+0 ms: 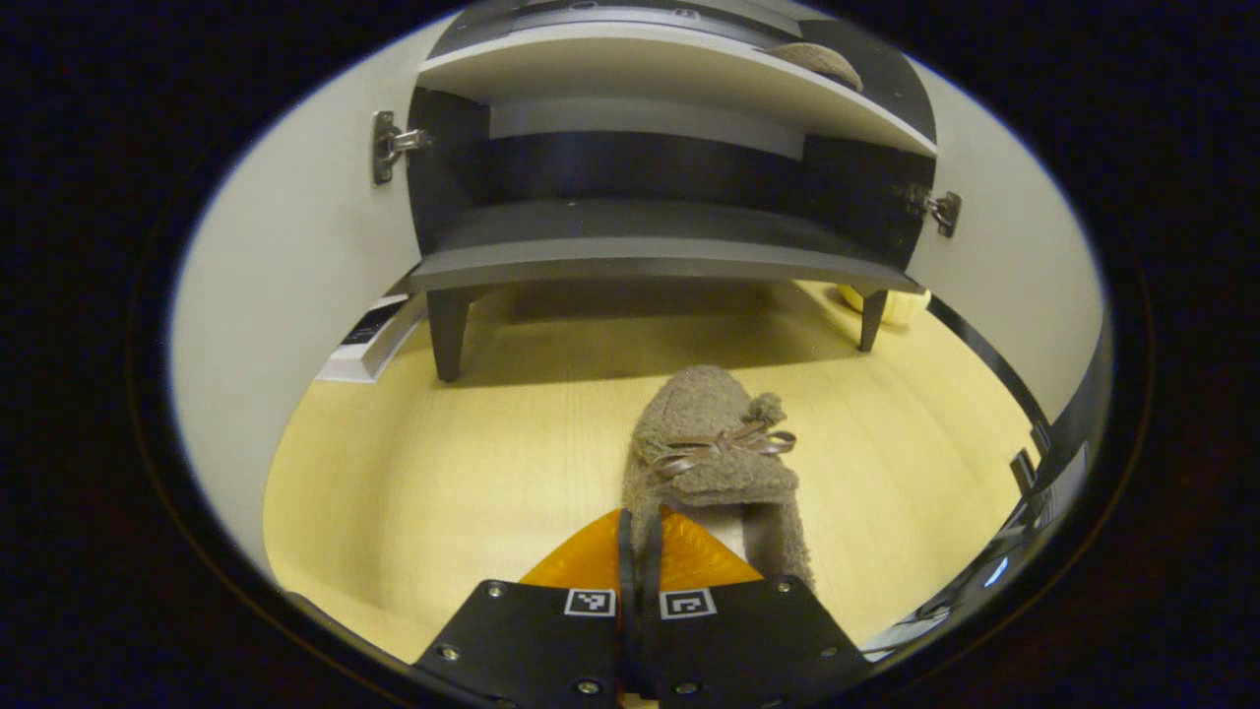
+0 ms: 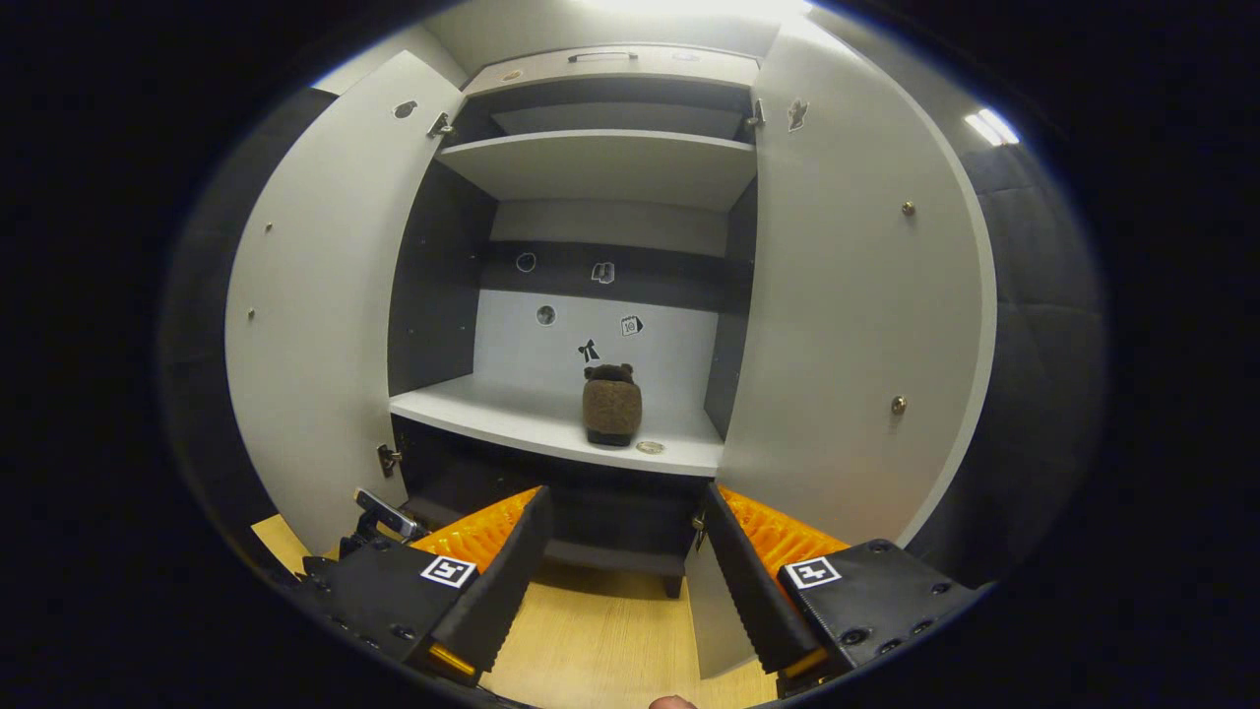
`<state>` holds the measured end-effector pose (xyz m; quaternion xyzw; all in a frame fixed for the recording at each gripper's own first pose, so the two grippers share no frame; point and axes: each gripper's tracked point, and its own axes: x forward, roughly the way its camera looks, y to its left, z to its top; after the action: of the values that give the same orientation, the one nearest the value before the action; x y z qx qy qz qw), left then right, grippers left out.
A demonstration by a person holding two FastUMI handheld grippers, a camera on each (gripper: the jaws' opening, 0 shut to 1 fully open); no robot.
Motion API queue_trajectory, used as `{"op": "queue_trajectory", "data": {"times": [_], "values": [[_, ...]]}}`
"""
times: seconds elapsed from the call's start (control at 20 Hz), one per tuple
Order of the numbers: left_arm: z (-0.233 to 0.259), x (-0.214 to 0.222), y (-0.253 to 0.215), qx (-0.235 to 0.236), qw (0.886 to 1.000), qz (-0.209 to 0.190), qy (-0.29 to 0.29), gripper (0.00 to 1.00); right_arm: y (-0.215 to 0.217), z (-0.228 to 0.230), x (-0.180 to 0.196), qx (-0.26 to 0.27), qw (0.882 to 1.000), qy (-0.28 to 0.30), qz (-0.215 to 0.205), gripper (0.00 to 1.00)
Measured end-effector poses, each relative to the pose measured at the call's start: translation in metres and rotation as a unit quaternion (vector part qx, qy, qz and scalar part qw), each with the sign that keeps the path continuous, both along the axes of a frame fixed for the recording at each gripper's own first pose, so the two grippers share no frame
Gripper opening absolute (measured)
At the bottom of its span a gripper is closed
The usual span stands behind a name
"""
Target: Grab one shoe with the right hand and put it into the shoe cabinet, grab the other shoe with the left hand and put it into the shoe cabinet; then close the right door with the right hand and the left door with the left hand.
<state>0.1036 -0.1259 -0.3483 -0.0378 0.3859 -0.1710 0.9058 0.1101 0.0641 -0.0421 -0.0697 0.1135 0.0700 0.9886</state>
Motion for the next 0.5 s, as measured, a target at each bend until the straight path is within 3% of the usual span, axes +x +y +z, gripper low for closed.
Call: {"op": "queue_trajectory", "data": {"times": [0.5], "values": [[0.091,0.018,0.007,-0.047,0.996,0.034,-0.074,0.01,0.001,0.000,-0.007,0.000,1.000,-0.003,0.018,0.98]]}}
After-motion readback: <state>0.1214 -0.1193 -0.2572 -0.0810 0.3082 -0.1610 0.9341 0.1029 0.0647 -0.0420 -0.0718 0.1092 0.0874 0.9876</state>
